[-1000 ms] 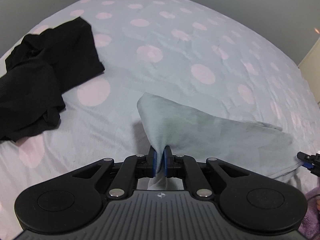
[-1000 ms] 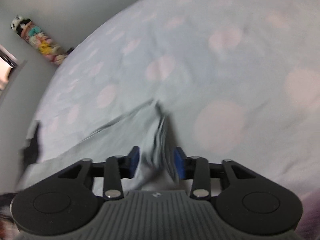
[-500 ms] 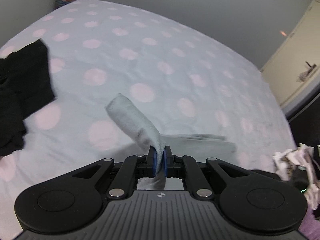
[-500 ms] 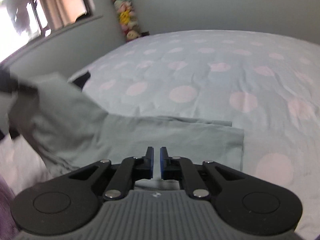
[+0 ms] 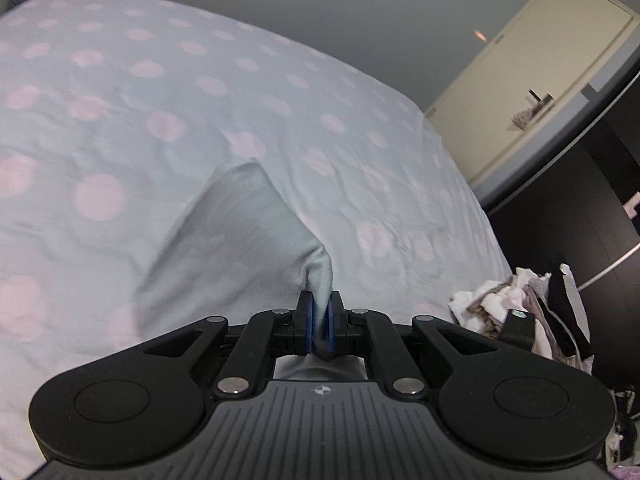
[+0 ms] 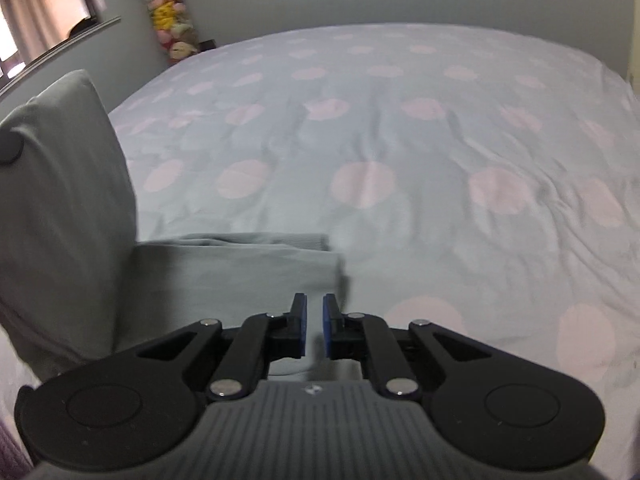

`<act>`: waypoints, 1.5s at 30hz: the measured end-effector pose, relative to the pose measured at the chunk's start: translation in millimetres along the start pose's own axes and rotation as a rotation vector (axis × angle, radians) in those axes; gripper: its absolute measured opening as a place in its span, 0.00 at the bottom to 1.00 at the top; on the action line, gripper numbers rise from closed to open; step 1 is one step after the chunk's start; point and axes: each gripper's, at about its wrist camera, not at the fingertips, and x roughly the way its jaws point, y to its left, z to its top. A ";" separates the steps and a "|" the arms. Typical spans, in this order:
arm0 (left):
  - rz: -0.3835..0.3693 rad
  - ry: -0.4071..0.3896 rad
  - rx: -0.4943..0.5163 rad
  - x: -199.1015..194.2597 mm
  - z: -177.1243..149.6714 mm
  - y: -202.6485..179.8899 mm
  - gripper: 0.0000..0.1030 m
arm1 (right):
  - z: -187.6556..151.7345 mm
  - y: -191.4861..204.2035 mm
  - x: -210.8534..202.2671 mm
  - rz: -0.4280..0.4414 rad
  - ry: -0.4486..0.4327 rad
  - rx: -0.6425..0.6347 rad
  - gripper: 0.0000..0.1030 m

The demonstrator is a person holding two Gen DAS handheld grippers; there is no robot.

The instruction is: Fold clothes

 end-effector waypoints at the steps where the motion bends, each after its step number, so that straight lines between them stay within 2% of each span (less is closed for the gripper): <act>1: -0.005 0.016 0.000 12.2 0.3 -2.8 0.05 | -1.0 -5.8 3.3 0.011 0.012 0.023 0.11; 4: -0.021 0.073 -0.013 48.3 -4.0 -7.6 0.05 | -5.0 -18.8 14.0 0.075 0.044 0.108 0.10; 14: -0.040 0.199 -0.093 131.6 -20.4 1.6 0.05 | -6.7 -23.6 32.5 0.153 0.077 0.163 0.10; 20: -0.051 0.233 -0.168 162.6 -31.3 16.6 0.06 | -6.1 -21.8 37.6 0.142 0.089 0.160 0.10; 27: -0.083 0.200 -0.220 158.7 -39.4 21.4 0.14 | -6.2 -18.9 40.3 0.109 0.092 0.146 0.11; 32: -0.092 0.147 -0.175 131.7 -39.8 11.0 0.18 | -7.8 -17.9 29.8 0.010 0.042 0.143 0.12; 36: -0.053 0.076 -0.103 98.2 -46.0 8.4 0.18 | -9.5 -16.1 11.2 -0.033 -0.060 0.130 0.12; 39: 0.014 0.049 -0.046 80.4 -57.1 11.4 0.18 | -10.5 -7.6 -3.7 -0.006 -0.149 0.078 0.12; 41: 0.040 0.056 -0.029 76.2 -67.3 16.2 0.18 | -9.4 0.9 -8.3 0.035 -0.171 0.022 0.12; 43: 0.056 0.066 -0.021 74.4 -77.0 21.1 0.18 | -10.2 10.9 -5.9 0.068 -0.144 -0.035 0.12; 45: 0.083 0.072 -0.010 71.6 -85.9 25.2 0.18 | -11.1 19.4 -1.5 0.051 -0.106 -0.083 0.12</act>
